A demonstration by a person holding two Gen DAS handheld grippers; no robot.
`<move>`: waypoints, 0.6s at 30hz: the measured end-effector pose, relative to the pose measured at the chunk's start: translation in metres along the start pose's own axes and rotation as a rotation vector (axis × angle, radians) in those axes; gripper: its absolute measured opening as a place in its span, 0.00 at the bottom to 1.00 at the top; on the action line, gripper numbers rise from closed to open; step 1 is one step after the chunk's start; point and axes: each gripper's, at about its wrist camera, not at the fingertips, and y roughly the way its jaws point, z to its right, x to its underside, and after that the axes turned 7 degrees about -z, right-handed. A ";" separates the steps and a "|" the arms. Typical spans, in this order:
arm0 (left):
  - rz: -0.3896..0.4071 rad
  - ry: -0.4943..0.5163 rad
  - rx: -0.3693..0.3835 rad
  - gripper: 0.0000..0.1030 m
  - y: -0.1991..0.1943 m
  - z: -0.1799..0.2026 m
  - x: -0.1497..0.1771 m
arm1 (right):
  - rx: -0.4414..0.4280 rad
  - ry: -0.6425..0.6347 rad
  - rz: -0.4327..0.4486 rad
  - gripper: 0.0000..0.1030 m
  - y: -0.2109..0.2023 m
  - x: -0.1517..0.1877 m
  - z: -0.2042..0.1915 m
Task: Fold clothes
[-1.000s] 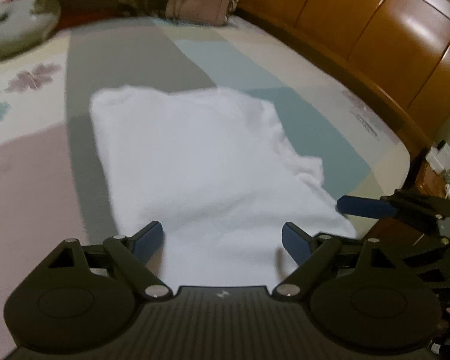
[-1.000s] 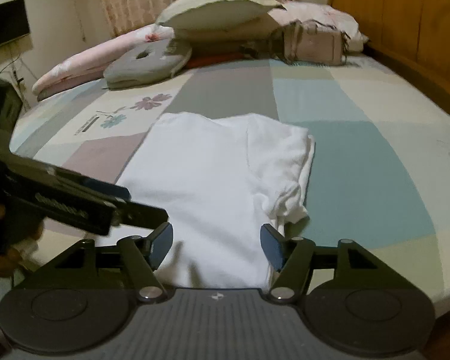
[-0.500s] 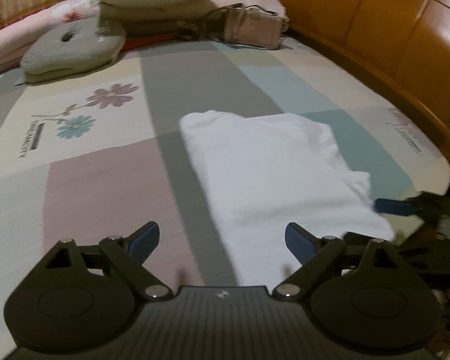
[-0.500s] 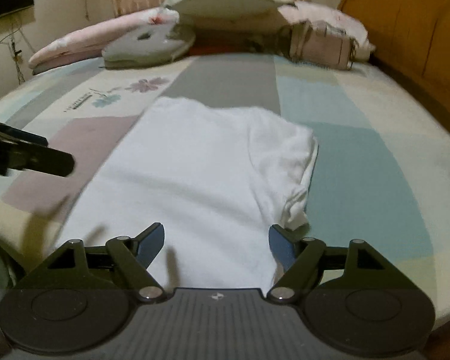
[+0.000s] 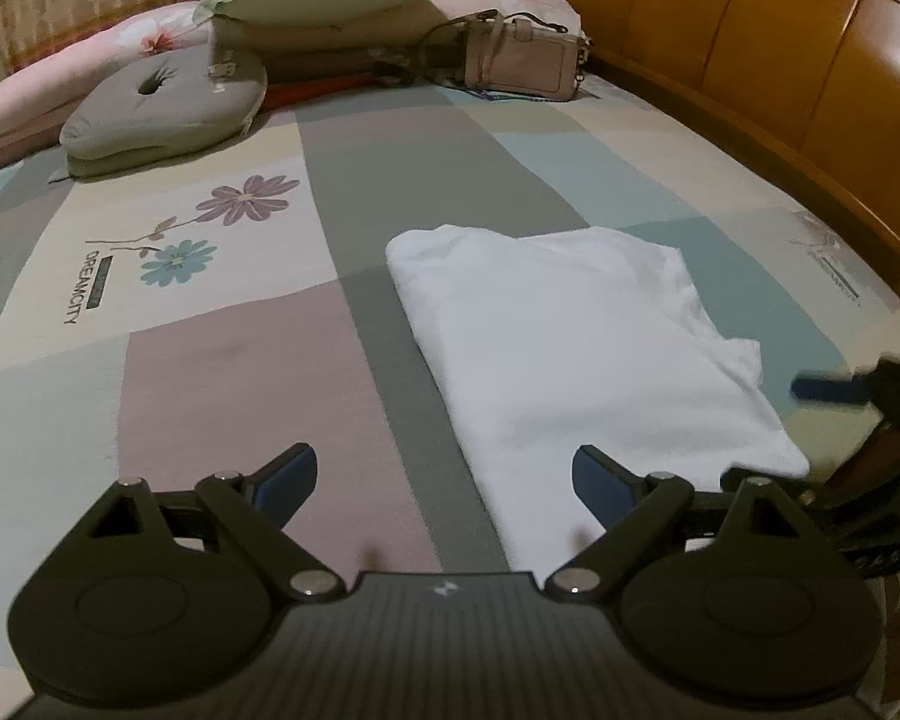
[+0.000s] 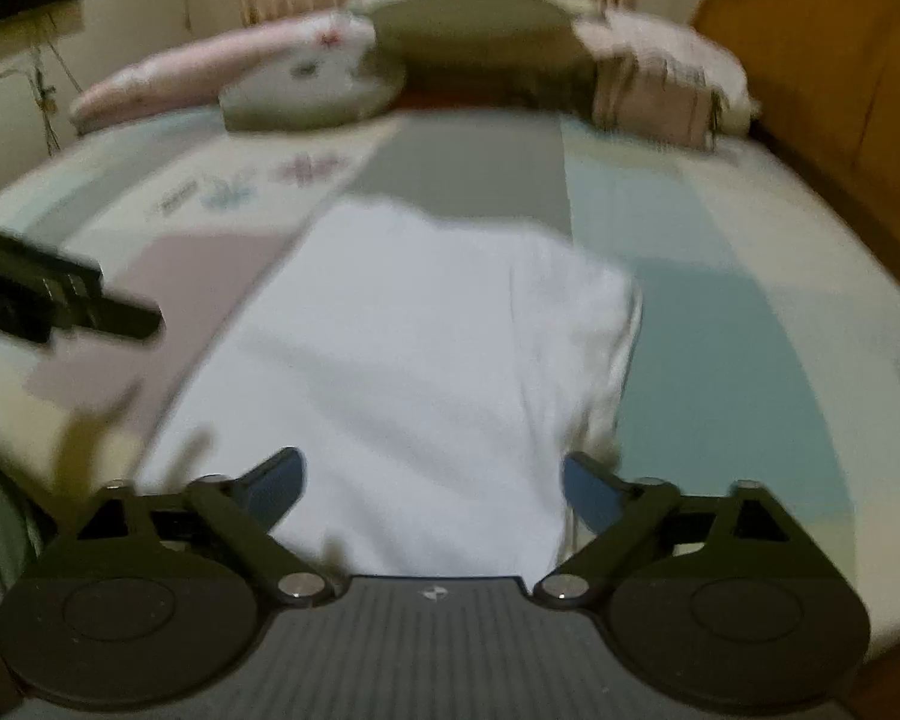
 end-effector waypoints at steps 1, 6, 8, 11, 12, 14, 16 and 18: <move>0.003 0.003 0.001 0.89 0.000 0.001 -0.001 | -0.002 -0.004 0.018 1.00 0.000 -0.007 0.000; -0.003 0.020 -0.018 0.89 -0.001 0.002 0.000 | -0.034 0.014 0.013 1.00 0.027 -0.030 0.008; -0.009 0.018 -0.030 0.89 -0.001 0.000 0.001 | -0.030 0.036 -0.023 1.00 0.044 -0.033 0.014; -0.017 0.017 -0.038 0.89 0.001 -0.003 0.002 | -0.022 0.072 -0.064 1.00 0.060 -0.024 0.022; -0.021 0.018 -0.038 0.89 0.003 -0.003 0.001 | -0.013 0.069 -0.060 1.00 0.063 -0.020 0.023; -0.027 0.018 -0.038 0.89 0.006 -0.005 0.000 | 0.003 0.054 -0.049 1.00 0.062 -0.015 0.024; -0.031 0.016 -0.037 0.89 0.008 -0.005 -0.001 | 0.008 0.059 -0.043 1.00 0.062 -0.012 0.025; -0.031 0.015 -0.033 0.89 0.009 -0.006 -0.001 | 0.007 0.073 -0.038 1.00 0.063 -0.010 0.027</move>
